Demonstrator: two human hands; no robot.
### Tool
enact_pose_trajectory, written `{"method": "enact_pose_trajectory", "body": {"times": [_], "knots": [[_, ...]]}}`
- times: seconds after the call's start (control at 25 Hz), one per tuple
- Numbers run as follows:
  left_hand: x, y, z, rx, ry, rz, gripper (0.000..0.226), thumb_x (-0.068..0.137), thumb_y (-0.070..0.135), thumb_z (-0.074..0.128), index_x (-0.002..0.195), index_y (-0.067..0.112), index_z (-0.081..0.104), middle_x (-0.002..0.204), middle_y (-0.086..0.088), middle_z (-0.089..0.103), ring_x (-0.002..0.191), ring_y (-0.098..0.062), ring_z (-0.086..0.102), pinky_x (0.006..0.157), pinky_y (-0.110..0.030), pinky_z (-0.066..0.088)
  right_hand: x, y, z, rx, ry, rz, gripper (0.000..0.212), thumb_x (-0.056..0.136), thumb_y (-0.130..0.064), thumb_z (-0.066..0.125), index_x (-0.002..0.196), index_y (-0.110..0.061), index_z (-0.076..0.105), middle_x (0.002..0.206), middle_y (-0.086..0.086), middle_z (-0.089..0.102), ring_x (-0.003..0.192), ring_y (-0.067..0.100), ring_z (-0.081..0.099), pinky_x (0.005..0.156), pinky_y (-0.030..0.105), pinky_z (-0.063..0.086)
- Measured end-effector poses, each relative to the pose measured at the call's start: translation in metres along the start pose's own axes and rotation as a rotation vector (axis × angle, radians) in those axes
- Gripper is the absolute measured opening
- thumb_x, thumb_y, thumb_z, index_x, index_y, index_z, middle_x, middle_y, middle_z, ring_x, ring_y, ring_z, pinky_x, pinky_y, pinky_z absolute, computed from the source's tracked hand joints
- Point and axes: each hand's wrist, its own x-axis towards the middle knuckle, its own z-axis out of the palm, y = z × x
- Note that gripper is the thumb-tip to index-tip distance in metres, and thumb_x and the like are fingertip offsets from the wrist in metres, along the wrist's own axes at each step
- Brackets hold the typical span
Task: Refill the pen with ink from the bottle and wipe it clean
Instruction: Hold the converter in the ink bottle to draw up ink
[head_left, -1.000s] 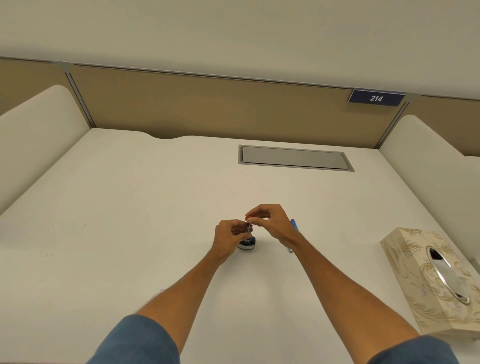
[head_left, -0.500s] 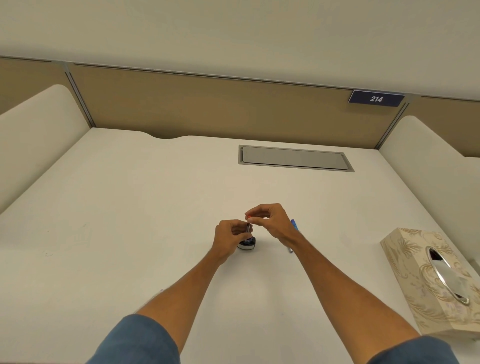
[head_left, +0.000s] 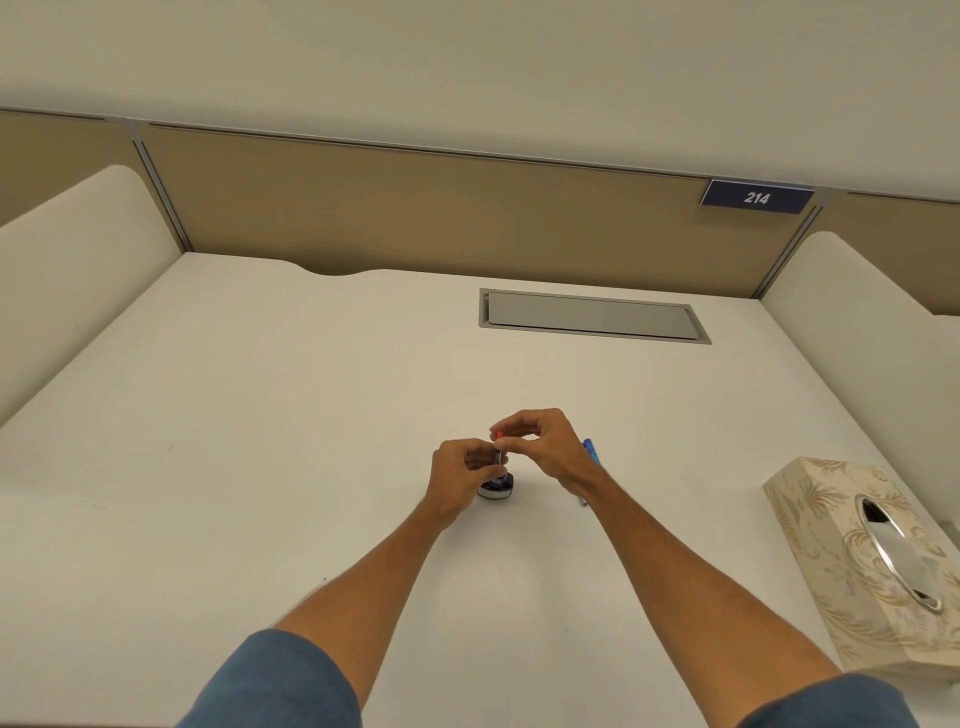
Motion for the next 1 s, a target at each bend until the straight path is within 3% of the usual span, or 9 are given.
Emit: {"method": "enact_pose_trajectory", "body": {"times": [0.32,0.52,0.76,1.0], "knots": [[0.0004,-0.0017,-0.0001,-0.005,0.005,-0.001,0.024,0.073,-0.007,0.075,0.095,0.002,0.073,0.088,-0.012,0.076,0.078,-0.017,0.074,0.071,-0.019,0.056,0.0014,0.0007,0.0007,-0.026,0.037,-0.009,0.013,0.076,-0.012,0.079,0.087,-0.008,0.074,0.085,0.006,0.075,0.082,0.019,0.071,0.081,0.028,0.057],[0.0009,-0.0033,0.0005,-0.015,0.009,0.0,0.024,0.073,-0.007,0.075,0.096,0.001,0.074,0.088,-0.013,0.076,0.079,-0.019,0.074,0.072,-0.021,0.057,-0.0005,0.0021,-0.0005,-0.013,0.018,0.008,0.015,0.08,-0.011,0.075,0.094,-0.009,0.076,0.091,0.006,0.076,0.088,0.017,0.071,0.087,0.028,0.056],[-0.0001,-0.0032,0.0011,-0.015,0.014,0.0,0.024,0.073,-0.007,0.075,0.096,0.0,0.073,0.088,-0.012,0.076,0.079,-0.018,0.074,0.073,-0.021,0.057,-0.0001,0.0002,-0.0004,-0.032,0.035,-0.012,0.011,0.076,-0.011,0.078,0.085,-0.009,0.074,0.085,0.006,0.075,0.081,0.018,0.071,0.082,0.03,0.057],[0.0004,-0.0045,0.0011,-0.007,0.019,0.004,0.023,0.073,-0.006,0.075,0.095,0.002,0.074,0.087,-0.011,0.076,0.079,-0.019,0.074,0.074,-0.022,0.058,-0.001,0.0013,-0.0013,-0.017,0.027,0.009,0.014,0.078,-0.013,0.077,0.092,-0.012,0.076,0.09,0.004,0.076,0.088,0.018,0.071,0.086,0.03,0.056]]}}
